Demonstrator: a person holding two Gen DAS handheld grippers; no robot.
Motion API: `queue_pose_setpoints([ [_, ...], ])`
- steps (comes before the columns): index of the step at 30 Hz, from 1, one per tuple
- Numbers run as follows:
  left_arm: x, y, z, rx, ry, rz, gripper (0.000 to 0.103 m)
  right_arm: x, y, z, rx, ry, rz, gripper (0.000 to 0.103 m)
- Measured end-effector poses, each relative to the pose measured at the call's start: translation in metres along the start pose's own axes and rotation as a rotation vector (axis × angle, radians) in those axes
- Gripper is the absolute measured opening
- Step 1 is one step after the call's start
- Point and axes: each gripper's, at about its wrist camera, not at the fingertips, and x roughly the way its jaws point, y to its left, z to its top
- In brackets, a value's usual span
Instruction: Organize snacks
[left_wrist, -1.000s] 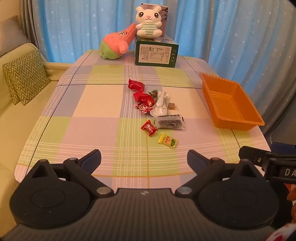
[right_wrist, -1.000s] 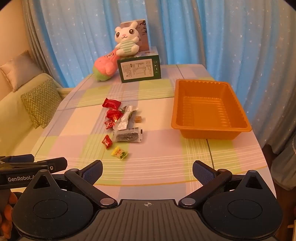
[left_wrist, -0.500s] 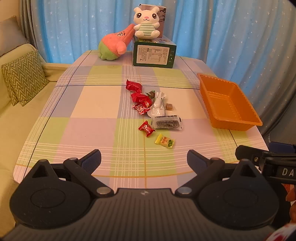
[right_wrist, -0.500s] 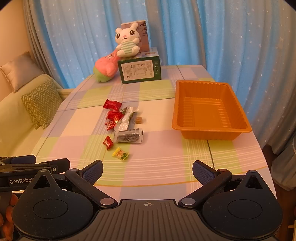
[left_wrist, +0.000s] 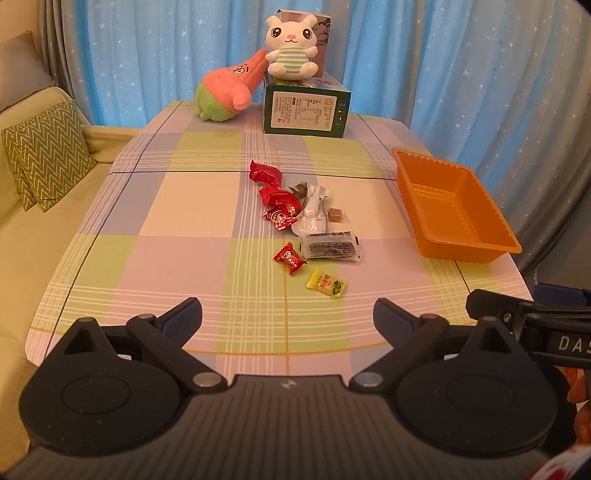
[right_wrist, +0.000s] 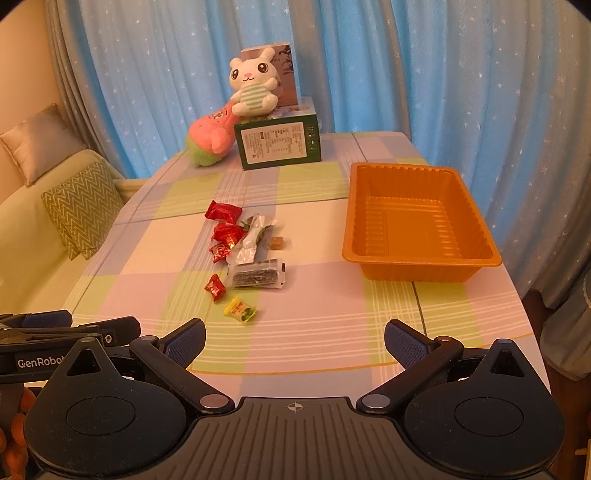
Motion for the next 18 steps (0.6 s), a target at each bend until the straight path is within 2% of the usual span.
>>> queue_pose_setpoints([
  [18,-0.0026,-0.0014,0.0022,-0.003,-0.003,-0.004,0.098,-0.0015,0.0003,0.0026,-0.003,-0.003,-0.001,0.103],
])
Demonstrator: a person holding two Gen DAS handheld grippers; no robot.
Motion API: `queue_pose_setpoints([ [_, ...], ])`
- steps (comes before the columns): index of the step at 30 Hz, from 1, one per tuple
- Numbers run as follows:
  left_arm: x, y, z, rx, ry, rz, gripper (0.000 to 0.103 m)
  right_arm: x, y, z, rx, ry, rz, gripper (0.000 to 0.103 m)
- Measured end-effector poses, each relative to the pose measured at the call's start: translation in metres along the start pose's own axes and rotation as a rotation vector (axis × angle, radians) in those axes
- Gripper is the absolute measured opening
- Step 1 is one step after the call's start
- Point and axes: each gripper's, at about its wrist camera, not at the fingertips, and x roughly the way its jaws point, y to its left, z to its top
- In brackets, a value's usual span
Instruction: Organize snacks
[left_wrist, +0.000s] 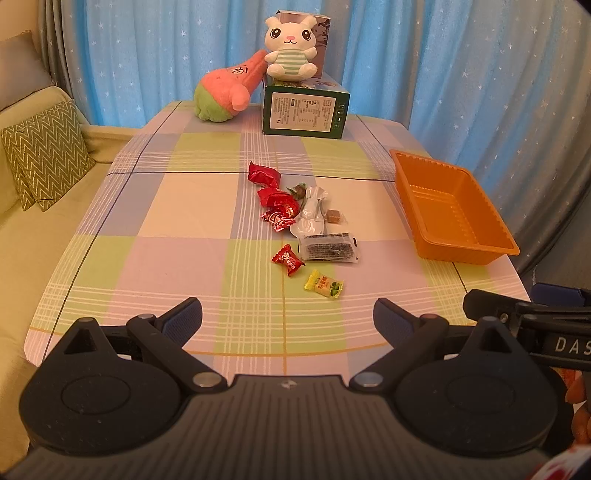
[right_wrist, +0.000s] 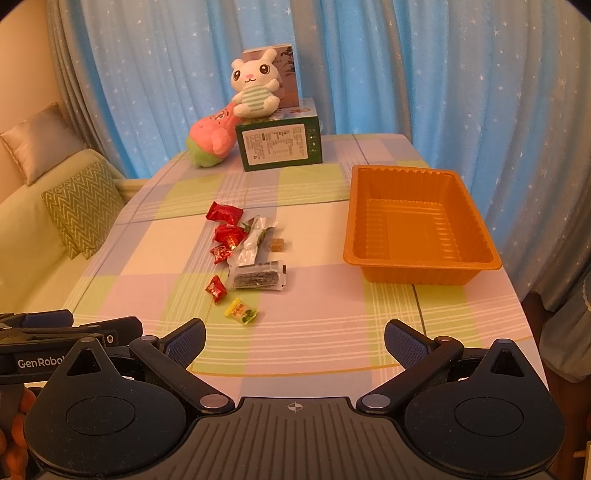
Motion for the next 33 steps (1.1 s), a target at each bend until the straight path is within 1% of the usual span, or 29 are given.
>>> queue_pose_setpoints([
  [33,-0.0014,0.0006,0.0026,-0.002,-0.002,-0.003,0.098,-0.0008,0.0017,0.0052,-0.007,-0.007,-0.004,0.103],
])
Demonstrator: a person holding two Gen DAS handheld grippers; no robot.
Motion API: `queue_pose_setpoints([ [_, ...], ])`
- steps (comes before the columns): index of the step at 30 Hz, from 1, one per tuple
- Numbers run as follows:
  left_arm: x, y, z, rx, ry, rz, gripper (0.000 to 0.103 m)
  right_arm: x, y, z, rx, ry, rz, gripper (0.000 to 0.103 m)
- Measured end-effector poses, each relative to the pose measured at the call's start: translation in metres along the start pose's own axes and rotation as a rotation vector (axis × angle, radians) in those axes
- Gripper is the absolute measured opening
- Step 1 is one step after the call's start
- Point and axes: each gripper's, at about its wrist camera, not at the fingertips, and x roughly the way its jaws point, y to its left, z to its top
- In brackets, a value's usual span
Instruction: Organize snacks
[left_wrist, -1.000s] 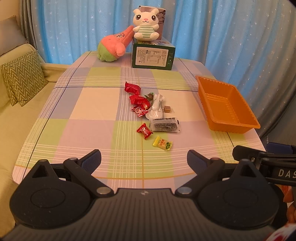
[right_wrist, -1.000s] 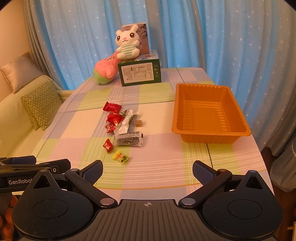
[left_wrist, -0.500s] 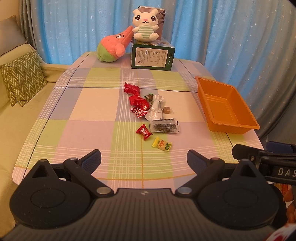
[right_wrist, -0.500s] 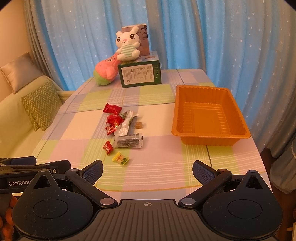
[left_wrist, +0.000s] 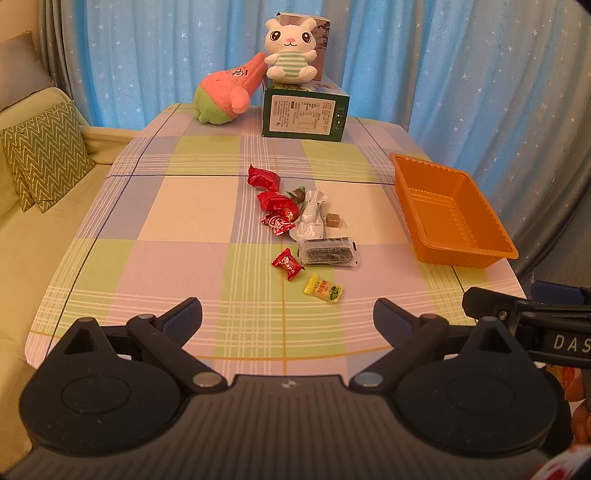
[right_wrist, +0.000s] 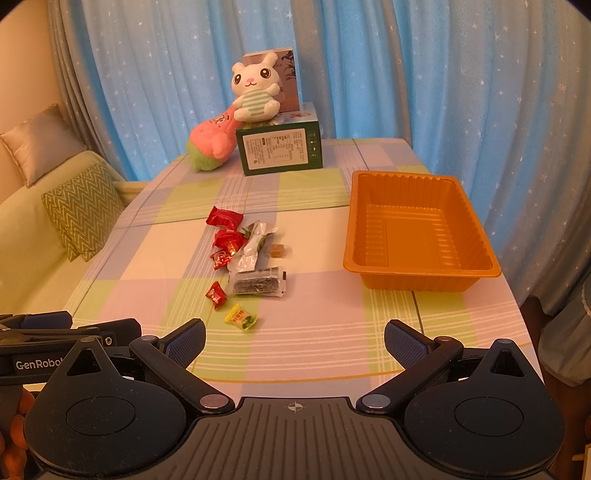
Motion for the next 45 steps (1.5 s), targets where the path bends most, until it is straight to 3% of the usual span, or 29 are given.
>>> queue_pose_setpoints([
  [17,0.012,0.012,-0.003,-0.008,0.019,0.000,0.098,0.012,-0.004,-0.005,-0.007,0.003,0.012,0.102],
  [27,0.052,0.039,0.007,-0.029,0.035,0.032,0.098,0.056,0.003,-0.009,-0.090,0.000,0.081,0.102],
  [28,0.058,0.042,0.008,-0.029,0.036,0.035,0.098,0.062,0.004,-0.009,-0.104,0.002,0.088,0.100],
  [30,0.069,0.047,0.011,-0.032,0.041,0.040,0.098,0.078,0.007,-0.009,-0.128,0.019,0.111,0.087],
  [34,0.092,0.057,0.016,-0.034,0.051,0.041,0.098,0.111,0.011,-0.010,-0.173,0.046,0.151,0.085],
  [40,0.127,0.067,0.021,-0.032,0.078,0.037,0.093,0.158,0.025,-0.015,-0.323,0.074,0.216,0.071],
  [45,0.146,0.071,0.023,-0.017,0.095,0.034,0.090,0.192,0.034,-0.017,-0.435,0.101,0.248,0.053],
])
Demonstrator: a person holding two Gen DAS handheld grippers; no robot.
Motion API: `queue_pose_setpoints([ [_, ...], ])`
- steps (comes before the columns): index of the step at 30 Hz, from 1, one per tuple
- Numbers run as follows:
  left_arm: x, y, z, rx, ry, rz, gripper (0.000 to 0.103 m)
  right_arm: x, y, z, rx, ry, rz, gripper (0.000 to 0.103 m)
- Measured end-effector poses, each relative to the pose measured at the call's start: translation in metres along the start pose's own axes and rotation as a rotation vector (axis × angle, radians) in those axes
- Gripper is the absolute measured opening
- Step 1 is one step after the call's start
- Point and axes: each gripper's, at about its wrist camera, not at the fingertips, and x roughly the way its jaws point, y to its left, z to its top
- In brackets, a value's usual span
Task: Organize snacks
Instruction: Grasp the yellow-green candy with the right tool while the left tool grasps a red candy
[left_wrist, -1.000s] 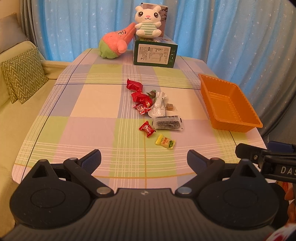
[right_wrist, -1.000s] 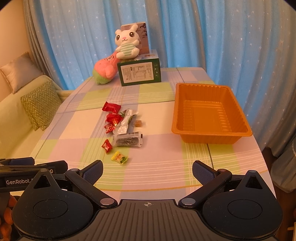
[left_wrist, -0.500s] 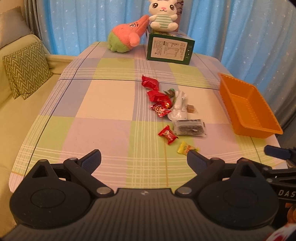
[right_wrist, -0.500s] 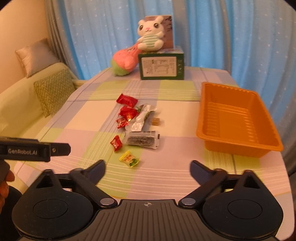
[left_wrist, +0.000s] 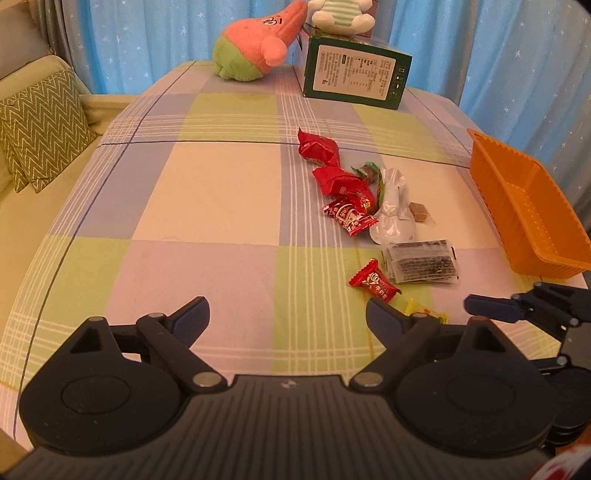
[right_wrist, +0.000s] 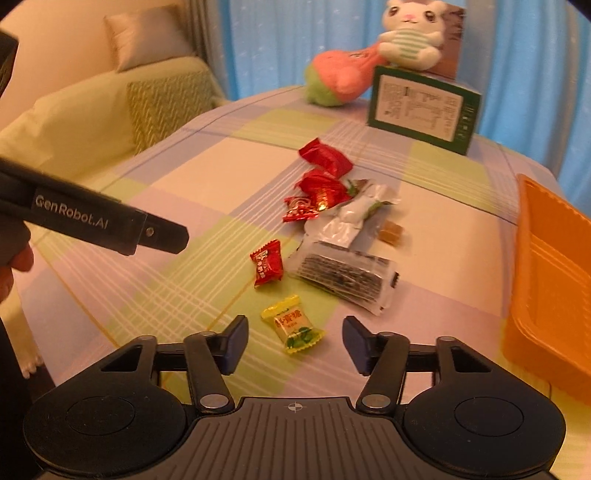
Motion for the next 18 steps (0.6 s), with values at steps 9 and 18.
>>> queue_pose_setpoints([
  [9,0.013,0.000,0.000,0.004,0.020,-0.012,0.090,0.029,-0.002,0.004,-0.082,0.051,0.012,0.029],
  [18,0.023,-0.011,-0.003,-0.017,0.029,-0.075,0.088,0.012,-0.013,0.003,0.061,0.019,-0.021,0.021],
])
